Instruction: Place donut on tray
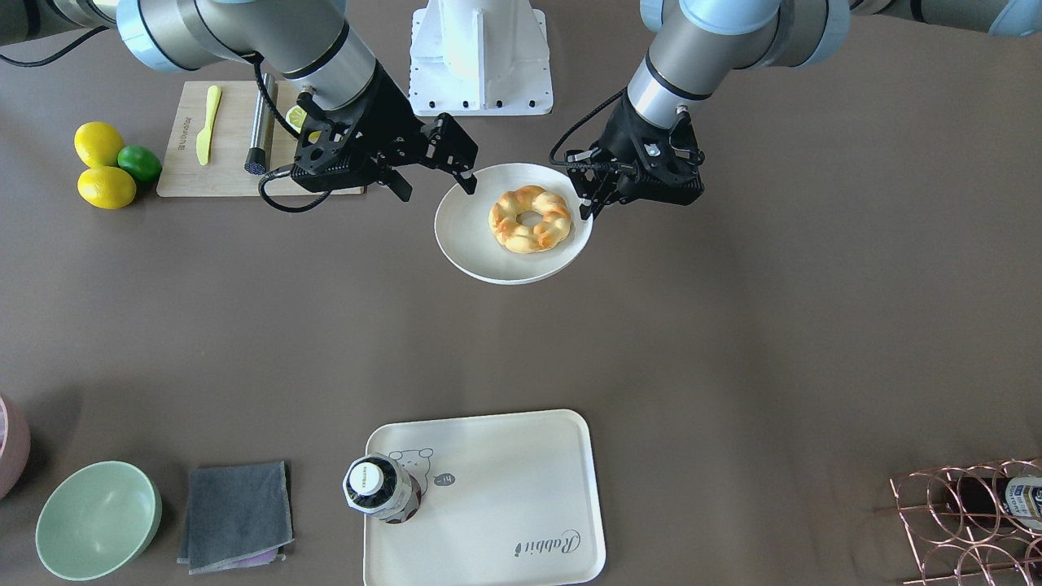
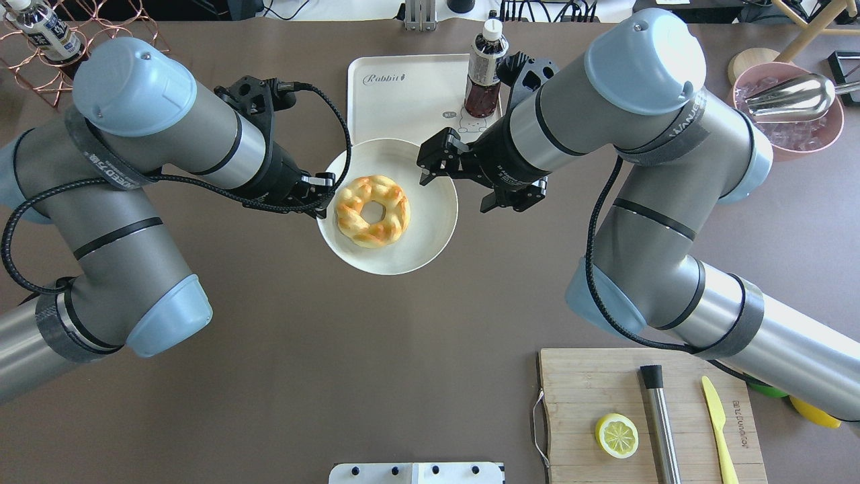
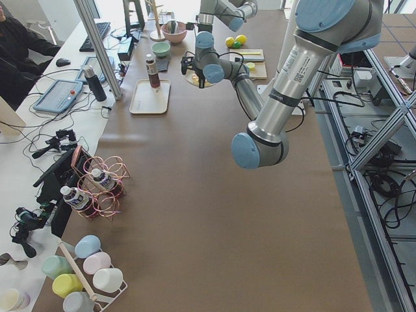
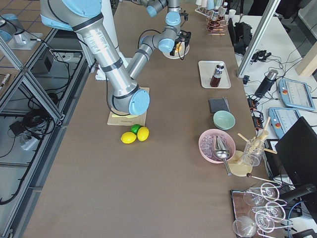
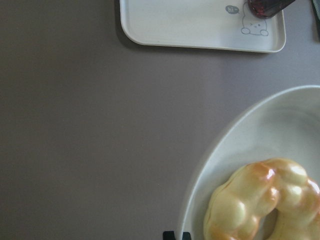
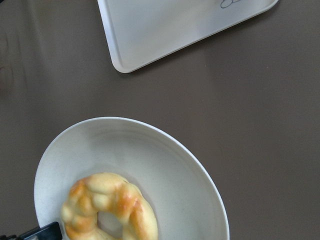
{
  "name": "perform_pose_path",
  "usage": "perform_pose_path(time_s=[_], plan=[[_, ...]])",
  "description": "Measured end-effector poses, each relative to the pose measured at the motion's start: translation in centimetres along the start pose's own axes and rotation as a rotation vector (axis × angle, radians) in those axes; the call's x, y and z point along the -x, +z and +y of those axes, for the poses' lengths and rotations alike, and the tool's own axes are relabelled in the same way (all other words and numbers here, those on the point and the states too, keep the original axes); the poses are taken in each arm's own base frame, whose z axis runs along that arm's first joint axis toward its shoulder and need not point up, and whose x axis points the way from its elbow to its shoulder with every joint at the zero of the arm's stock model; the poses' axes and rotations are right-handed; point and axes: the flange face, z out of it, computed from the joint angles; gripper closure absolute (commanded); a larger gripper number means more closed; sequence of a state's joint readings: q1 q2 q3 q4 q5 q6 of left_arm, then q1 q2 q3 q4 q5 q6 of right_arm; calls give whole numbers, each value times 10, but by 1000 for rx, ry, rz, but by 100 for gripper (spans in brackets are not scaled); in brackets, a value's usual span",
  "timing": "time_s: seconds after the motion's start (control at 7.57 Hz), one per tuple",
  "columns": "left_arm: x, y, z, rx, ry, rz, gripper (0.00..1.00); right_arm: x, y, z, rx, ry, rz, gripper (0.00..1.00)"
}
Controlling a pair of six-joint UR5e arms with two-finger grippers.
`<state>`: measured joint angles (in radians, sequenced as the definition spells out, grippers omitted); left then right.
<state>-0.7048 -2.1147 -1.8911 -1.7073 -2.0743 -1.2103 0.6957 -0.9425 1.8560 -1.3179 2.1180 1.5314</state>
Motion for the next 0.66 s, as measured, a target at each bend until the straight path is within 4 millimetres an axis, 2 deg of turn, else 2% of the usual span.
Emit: perform_pose_path(time_s=[0.13, 0.4, 0.53, 0.66], plan=[[11, 6, -2, 6, -10, -19, 100, -6, -9, -9, 13, 14, 2, 0], [42, 11, 3, 18, -10, -52, 100, -40, -31, -39, 31, 62, 22, 0], [68, 6, 6, 30, 28, -67, 100, -68, -46, -61, 35, 89, 42, 0], [101, -7, 0, 59, 44, -72, 100, -108, -59, -82, 44, 87, 70, 0]])
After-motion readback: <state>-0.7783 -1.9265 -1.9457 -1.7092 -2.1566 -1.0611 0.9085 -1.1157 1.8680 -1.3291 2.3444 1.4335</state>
